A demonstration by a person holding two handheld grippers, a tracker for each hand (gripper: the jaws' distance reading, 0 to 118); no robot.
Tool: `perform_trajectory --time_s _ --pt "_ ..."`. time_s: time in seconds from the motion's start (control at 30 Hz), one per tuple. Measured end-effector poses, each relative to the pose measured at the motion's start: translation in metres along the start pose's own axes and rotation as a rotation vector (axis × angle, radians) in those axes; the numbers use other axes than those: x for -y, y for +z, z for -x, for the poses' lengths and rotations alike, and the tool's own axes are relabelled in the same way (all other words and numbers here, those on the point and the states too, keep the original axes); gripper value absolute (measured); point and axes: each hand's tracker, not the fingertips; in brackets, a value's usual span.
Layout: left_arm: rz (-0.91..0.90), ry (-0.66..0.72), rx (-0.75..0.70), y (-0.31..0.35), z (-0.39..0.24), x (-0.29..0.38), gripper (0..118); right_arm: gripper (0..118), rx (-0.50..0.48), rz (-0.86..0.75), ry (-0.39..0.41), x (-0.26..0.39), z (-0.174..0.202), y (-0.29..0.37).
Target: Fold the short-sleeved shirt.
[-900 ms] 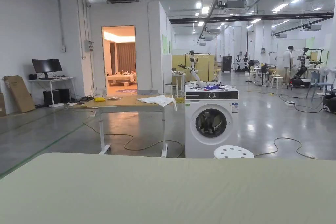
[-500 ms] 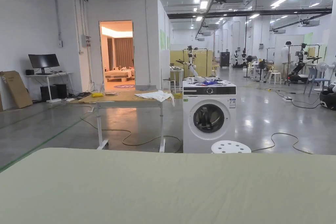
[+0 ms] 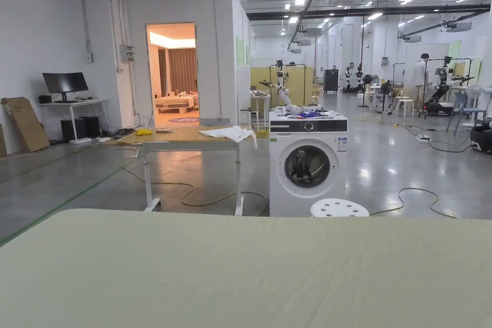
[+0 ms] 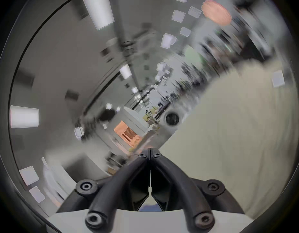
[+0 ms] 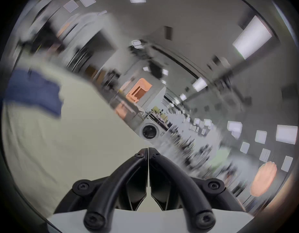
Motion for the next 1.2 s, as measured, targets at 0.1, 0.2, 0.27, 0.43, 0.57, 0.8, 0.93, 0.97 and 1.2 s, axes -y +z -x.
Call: perform_trajectory --time_s 0.1,0.2,0.27,0.43,0.57,0.8,0.93,0.97,1.2 --pt "0.010 -0.406 0.067 -0.004 -0.036 0.030 0 0 -0.057 -0.025 0.407 0.013 0.034 -0.002" --pt "0.010 -0.713 0.147 -0.005 -0.065 0.060 0 0 -0.138 -0.059 0.638 0.031 0.059 0.000" --pt "-0.045 -0.706 0.125 0.000 -0.072 0.064 0 0 -0.159 -0.067 0.659 0.036 0.067 0.001" --pt "0.057 0.013 0.151 -0.005 -0.027 0.019 0 0 -0.123 -0.014 0.144 0.021 0.032 -0.010" --pt "0.050 0.676 0.004 -0.012 0.045 0.013 0 0 -0.068 0.045 -0.558 0.033 -0.023 -0.019" --pt "0.052 1.230 0.109 0.002 0.067 0.037 1 0 -0.013 0.049 -0.998 0.059 -0.031 -0.004" --pt "0.031 1.164 0.111 0.005 0.062 0.031 1 0 -0.003 0.055 -0.993 0.057 -0.032 -0.005" --pt "0.026 1.167 0.114 0.005 0.063 0.031 1 0 -0.003 0.057 -0.995 0.061 -0.030 -0.007" --pt "0.016 1.169 0.108 0.004 0.064 0.030 1 0 -0.009 0.070 -0.996 0.064 -0.029 -0.006"
